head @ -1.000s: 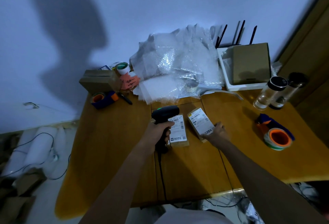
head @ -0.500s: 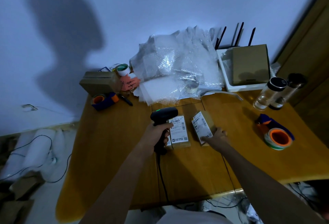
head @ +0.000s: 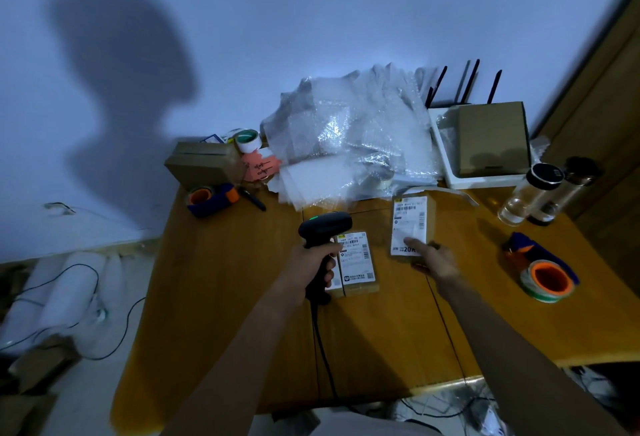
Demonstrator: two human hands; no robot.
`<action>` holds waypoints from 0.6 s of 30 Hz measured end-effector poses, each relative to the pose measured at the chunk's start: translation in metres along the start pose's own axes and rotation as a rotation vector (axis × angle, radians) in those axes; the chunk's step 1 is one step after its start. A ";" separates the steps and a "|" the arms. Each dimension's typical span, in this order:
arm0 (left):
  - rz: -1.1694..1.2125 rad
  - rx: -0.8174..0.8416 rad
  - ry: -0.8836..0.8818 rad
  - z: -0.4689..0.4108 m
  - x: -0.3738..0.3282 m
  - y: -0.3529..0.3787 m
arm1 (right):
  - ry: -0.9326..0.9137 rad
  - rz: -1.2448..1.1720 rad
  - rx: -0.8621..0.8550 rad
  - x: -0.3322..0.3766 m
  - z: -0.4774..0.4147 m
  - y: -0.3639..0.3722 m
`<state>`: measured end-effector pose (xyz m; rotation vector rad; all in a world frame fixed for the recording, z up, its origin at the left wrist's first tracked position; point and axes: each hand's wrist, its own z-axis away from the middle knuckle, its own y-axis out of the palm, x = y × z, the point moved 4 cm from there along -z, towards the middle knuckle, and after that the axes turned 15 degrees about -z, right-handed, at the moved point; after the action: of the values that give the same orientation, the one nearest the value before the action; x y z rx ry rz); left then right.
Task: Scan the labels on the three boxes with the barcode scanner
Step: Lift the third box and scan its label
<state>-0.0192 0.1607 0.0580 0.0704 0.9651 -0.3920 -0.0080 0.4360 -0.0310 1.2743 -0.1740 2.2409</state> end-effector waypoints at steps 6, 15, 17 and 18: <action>0.030 -0.001 0.037 0.003 -0.010 -0.007 | 0.021 -0.064 0.280 0.019 0.024 0.030; -0.027 -0.003 0.163 0.025 -0.048 -0.023 | -0.062 -0.136 0.357 0.066 0.061 0.075; -0.008 -0.010 0.185 0.033 -0.056 -0.026 | -0.113 -0.127 0.348 0.074 0.066 0.080; -0.001 -0.015 0.204 0.037 -0.060 -0.027 | -0.140 -0.123 0.341 0.077 0.067 0.082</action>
<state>-0.0302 0.1449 0.1309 0.0979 1.1695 -0.3836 -0.0306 0.3728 0.0819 1.5734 0.2399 2.1373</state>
